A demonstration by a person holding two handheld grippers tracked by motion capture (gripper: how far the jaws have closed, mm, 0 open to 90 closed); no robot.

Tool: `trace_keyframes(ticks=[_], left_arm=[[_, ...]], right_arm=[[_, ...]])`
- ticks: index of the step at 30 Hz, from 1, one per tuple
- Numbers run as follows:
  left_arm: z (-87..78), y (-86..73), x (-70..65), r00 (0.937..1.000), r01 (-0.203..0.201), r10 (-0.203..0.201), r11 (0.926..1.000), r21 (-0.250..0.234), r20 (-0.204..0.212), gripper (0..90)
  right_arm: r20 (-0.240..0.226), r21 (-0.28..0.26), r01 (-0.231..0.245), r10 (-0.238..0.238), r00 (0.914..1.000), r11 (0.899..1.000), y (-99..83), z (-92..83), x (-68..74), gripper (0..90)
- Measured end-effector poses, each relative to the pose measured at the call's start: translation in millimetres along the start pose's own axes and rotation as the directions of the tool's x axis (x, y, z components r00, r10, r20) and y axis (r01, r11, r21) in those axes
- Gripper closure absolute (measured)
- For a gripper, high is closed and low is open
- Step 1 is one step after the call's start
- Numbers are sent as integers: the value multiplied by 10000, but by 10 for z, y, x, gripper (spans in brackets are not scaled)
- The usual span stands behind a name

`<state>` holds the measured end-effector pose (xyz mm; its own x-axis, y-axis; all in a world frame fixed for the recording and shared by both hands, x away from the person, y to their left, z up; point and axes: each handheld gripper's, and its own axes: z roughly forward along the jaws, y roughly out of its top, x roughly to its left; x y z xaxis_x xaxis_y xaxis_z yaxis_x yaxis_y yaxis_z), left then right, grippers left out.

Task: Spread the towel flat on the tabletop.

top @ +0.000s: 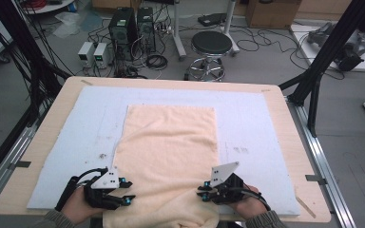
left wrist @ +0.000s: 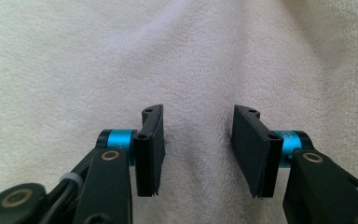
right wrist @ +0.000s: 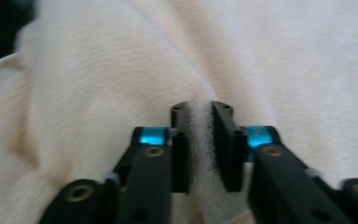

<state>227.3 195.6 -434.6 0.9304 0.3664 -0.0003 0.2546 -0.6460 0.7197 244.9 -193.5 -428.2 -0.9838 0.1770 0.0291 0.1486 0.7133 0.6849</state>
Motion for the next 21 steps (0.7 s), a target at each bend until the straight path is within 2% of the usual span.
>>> trace_keyframes(ticks=[2,5,7,9,11,13,15,18,20,21], left_arm=[[-6,-9,-11,9999,160,-160,9998,-101,-26,541],[-32,-18,-4,9996,251,-254,9995,-174,-129,539],[-60,-23,1,9993,276,-281,9994,-223,-228,537],[-74,-29,-2,9990,337,-344,9992,-235,-273,533],[-61,-33,-17,9989,414,-419,9989,-202,-216,530],[-45,-33,-22,9994,297,-297,9996,0,-151,509],[-31,-38,-41,9996,271,-271,9996,-5,-76,503],[-36,-50,-47,9997,258,-258,9997,-6,-20,501],[-38,-68,-49,9995,315,-316,9994,-139,-21,523],[-40,-71,-49,9994,337,-337,9994,-125,-28,530]], right_arm=[[-243,109,120,-117,9996,9999,-36,-51,86,819],[-862,177,227,-211,9961,9996,-95,-139,239,813],[-1270,225,461,-429,9910,9987,-82,-200,338,769],[-1440,-36,444,-445,9886,9990,-62,-269,379,728],[-1196,-692,63,-146,9927,9976,-39,-334,337,678],[-823,-1124,-175,82,9966,9935,-26,-364,237,659],[-82,-1274,-636,631,9980,9898,-17,-335,49,637],[392,-995,-896,939,9948,9910,-13,-222,-137,596],[505,-515,-856,882,9948,9950,-13,-130,-202,582],[522,-102,-865,869,9949,9962,-18,-56,-225,574]])
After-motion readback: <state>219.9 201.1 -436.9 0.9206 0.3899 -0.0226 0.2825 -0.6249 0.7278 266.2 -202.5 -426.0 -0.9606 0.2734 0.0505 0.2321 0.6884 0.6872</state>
